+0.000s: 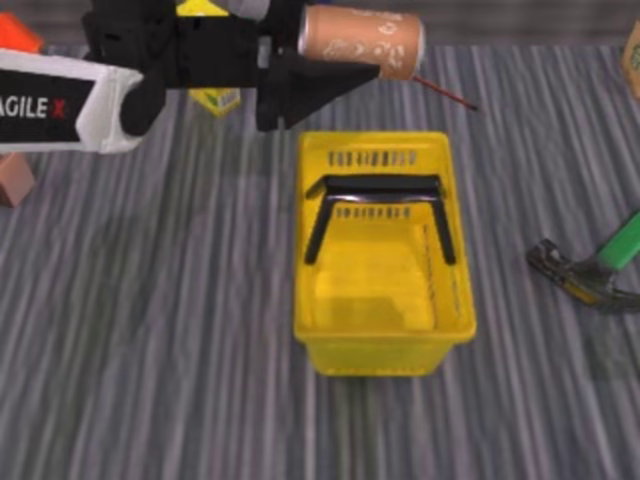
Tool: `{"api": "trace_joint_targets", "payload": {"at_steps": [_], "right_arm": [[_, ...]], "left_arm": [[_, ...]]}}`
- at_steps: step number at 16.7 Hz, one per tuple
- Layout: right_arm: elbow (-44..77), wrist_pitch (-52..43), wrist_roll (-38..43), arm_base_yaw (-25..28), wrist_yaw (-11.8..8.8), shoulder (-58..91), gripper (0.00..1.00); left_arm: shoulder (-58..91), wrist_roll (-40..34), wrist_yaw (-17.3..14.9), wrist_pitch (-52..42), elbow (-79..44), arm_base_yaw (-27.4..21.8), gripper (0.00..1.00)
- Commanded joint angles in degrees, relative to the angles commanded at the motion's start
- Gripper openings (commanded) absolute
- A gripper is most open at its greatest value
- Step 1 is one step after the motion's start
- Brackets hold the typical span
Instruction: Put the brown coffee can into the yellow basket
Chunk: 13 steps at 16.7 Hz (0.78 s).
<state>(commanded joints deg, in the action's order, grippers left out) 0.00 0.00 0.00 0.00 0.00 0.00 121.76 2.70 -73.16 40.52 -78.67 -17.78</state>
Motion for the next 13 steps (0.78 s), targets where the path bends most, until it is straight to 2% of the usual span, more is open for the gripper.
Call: {"api": "trace_joint_targets", "payload": {"at_steps": [3,10,13], "right_arm": [[0.0,0.0,0.0,0.0,0.0,0.0,1.00],[0.0,0.0,0.0,0.0,0.0,0.0,1.00],[0.0,0.0,0.0,0.0,0.0,0.0,1.00]], "left_arm": [[2.0,0.0,-0.2,2.3,0.5,0.0,0.00],[12.7,-0.4,-0.2,17.2,4.0,1.1,0.00],[13.5,-0.4,-0.2,18.3,4.3,1.2,0.00]]}}
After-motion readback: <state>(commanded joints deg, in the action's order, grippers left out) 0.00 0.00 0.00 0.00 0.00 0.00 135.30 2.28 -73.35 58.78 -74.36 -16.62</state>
